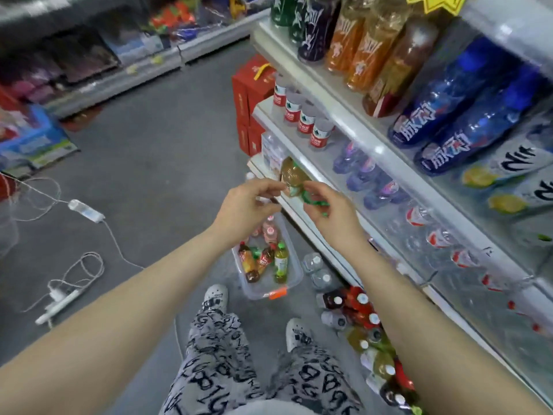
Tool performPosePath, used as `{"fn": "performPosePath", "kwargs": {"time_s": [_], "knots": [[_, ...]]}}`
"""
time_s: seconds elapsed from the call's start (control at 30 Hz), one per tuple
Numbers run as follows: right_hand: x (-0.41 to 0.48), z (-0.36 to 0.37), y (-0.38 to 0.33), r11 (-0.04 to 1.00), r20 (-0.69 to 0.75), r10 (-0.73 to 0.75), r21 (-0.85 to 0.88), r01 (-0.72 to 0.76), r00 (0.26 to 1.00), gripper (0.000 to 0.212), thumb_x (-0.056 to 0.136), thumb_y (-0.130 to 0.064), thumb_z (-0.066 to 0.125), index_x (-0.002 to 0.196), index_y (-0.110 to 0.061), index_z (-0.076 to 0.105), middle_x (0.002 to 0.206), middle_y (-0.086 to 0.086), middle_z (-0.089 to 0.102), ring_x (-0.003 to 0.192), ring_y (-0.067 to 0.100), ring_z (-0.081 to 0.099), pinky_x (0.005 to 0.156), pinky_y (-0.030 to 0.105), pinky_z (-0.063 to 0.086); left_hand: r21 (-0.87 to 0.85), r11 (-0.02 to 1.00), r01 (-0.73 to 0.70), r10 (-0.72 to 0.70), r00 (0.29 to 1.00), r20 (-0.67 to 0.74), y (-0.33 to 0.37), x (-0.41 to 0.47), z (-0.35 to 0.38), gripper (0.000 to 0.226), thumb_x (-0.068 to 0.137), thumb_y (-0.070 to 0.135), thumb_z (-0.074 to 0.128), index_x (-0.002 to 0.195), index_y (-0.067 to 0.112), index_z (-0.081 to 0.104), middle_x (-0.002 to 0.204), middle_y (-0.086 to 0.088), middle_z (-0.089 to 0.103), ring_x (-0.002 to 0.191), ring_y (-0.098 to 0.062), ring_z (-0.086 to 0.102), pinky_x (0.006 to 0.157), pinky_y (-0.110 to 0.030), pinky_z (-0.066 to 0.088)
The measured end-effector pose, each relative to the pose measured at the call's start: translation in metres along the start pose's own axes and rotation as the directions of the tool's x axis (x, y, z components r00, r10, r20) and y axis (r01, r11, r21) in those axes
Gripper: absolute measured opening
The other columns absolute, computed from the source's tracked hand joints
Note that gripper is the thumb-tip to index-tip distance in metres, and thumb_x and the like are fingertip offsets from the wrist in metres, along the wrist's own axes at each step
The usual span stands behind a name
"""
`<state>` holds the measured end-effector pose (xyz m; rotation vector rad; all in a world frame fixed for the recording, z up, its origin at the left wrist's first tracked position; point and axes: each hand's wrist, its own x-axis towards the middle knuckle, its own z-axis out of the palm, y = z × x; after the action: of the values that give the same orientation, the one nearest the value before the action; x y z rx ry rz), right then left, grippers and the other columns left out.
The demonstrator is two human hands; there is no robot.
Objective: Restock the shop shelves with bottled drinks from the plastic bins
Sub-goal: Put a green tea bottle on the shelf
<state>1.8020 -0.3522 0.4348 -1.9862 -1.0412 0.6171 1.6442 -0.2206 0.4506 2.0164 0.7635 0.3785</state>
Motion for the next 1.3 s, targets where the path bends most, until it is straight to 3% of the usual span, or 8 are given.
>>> {"fn": "performPosePath", "kwargs": {"time_s": [0.17,0.63,0.77,0.9,1.0,1.1,1.2,1.3], "knots": [[0.014,0.055,0.004,0.98,-0.088,0.184,0.089,-0.176,0.979,0.044,0.091,0.001,0.066,0.132,-0.012,0.062,0.122,-0.003,0.065,0.104,0.004,0.06,0.083,0.003,0.045,-0.042,0.998,0.035,-0.03,0.992,0.122,-0.064,0.032,-0.014,0.037,0.083,0.011,0.075,0.114,0.03,0.069,0.103,0.011,0.069,0.098,-0.005,0.065,0.091,-0.025,0.053],[-0.001,0.209,0.188,0.811,-0.039,0.578,0.131,-0.57,0.815,0.041,0.097,-0.007,0.062,0.136,-0.017,0.058,0.129,-0.004,0.063,0.114,0.012,0.062,0.091,0.016,0.052,-0.096,0.937,0.336,-0.282,0.89,0.359,-0.266,0.057,0.104,0.041,0.08,0.02,0.075,0.117,0.034,0.063,0.111,0.005,0.069,0.101,-0.014,0.067,0.093,-0.035,0.054],[-0.001,0.254,0.247,0.73,-0.028,0.674,0.181,-0.659,0.738,0.044,0.096,-0.005,0.063,0.138,-0.015,0.056,0.13,0.001,0.061,0.113,0.009,0.058,0.074,0.014,0.055,-0.112,0.912,0.395,-0.32,0.854,0.41,-0.328,0.046,0.148,0.042,0.085,-0.003,0.07,0.122,0.016,0.063,0.104,0.001,0.066,0.097,-0.014,0.064,0.081,-0.021,0.052],[0.003,0.296,0.313,0.657,-0.009,0.743,0.202,-0.726,0.67,0.047,0.097,-0.003,0.061,0.141,-0.014,0.052,0.133,0.0,0.058,0.112,0.006,0.058,0.063,0.003,0.047,-0.044,0.889,0.455,-0.382,0.793,0.475,-0.397,0.037,0.2,0.045,0.087,0.002,0.07,0.127,0.022,0.062,0.113,0.003,0.068,0.103,-0.014,0.066,0.091,-0.034,0.055],[0.009,0.323,0.362,0.614,0.021,0.781,0.165,-0.772,0.625,0.049,0.097,-0.006,0.061,0.144,-0.016,0.048,0.133,-0.005,0.056,0.103,-0.002,0.061,0.074,0.01,0.052,0.003,0.872,0.489,-0.423,0.75,0.508,-0.44,0.034,0.239,0.046,0.084,0.012,0.072,0.125,0.029,0.06,0.108,0.005,0.069,0.1,-0.018,0.067,0.093,-0.044,0.054],[0.015,0.347,0.412,0.574,0.041,0.814,0.096,-0.813,0.58,0.052,0.098,-0.011,0.061,0.147,-0.014,0.044,0.138,0.005,0.059,0.125,0.02,0.058,0.102,0.03,0.046,0.054,0.864,0.501,-0.444,0.705,0.553,-0.475,0.032,0.281,0.054,0.086,0.007,0.07,0.135,0.022,0.054,0.113,0.001,0.065,0.104,-0.021,0.064,0.096,-0.035,0.053],[0.023,0.365,0.453,0.509,0.079,0.856,0.051,-0.859,0.511,0.052,0.099,-0.013,0.059,0.148,-0.012,0.04,0.14,0.01,0.058,0.128,0.029,0.055,0.104,0.039,0.043,0.107,0.862,0.495,-0.452,0.656,0.604,-0.503,0.032,0.321,0.062,0.09,0.006,0.066,0.146,0.018,0.042,0.124,-0.001,0.057,0.115,-0.016,0.056,0.091,-0.013,0.045],[0.027,0.384,0.488,0.478,0.097,0.873,0.018,-0.878,0.478,0.048,0.098,-0.018,0.059,0.144,-0.015,0.043,0.135,0.009,0.061,0.124,0.03,0.057,0.097,0.039,0.044,0.151,0.869,0.472,-0.447,0.615,0.649,-0.53,0.033,0.359,0.071,0.092,0.009,0.065,0.152,0.018,0.029,0.135,-0.006,0.052,0.122,-0.019,0.053,0.093,-0.02,0.042]]}}
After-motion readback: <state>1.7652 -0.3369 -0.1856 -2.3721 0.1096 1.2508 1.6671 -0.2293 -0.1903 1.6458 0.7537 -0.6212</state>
